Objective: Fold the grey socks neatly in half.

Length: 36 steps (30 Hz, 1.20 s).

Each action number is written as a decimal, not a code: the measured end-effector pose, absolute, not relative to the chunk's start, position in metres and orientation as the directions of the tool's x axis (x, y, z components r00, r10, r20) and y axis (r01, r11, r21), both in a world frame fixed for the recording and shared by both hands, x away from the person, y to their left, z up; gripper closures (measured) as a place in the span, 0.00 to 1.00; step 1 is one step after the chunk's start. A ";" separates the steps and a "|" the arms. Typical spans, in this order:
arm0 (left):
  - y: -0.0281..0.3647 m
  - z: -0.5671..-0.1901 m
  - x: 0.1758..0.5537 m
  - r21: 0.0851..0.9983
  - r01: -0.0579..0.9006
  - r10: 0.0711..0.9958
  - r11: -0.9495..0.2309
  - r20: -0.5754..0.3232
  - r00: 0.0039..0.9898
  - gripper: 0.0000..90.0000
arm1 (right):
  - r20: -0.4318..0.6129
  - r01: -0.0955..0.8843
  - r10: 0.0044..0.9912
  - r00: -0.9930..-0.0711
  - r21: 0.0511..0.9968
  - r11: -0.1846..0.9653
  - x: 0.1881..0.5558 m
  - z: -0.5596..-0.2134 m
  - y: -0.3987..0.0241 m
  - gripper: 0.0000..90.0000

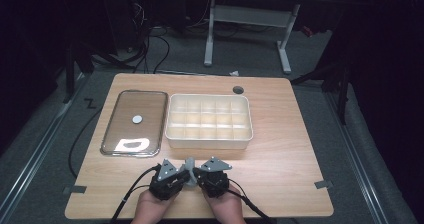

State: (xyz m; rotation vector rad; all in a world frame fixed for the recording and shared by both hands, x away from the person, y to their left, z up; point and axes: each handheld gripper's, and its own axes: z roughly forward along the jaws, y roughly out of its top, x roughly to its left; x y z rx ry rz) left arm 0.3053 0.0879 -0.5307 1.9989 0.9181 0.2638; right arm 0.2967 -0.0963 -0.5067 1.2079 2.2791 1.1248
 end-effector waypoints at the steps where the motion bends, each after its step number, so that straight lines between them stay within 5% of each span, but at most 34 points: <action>1: 0.090 -0.529 0.305 0.807 0.501 0.695 -0.311 -0.166 0.699 0.91 | 0.075 0.550 0.808 -0.585 0.769 0.326 0.297 -0.507 -0.098 1.00; 12: 0.115 -0.509 0.305 0.849 0.472 0.738 -0.239 -0.156 0.656 0.91 | 0.094 0.570 0.820 -0.564 0.763 0.305 0.296 -0.514 -0.105 1.00; 20: 0.124 -0.524 0.314 0.763 0.560 0.767 -0.323 -0.135 0.627 0.96 | 0.090 0.567 0.821 -0.564 0.764 0.307 0.295 -0.513 -0.106 1.00; 36: 0.105 -0.528 0.306 0.752 0.543 0.727 -0.373 -0.126 0.675 0.97 | 0.087 0.559 0.819 -0.567 0.771 0.305 0.292 -0.508 -0.107 1.00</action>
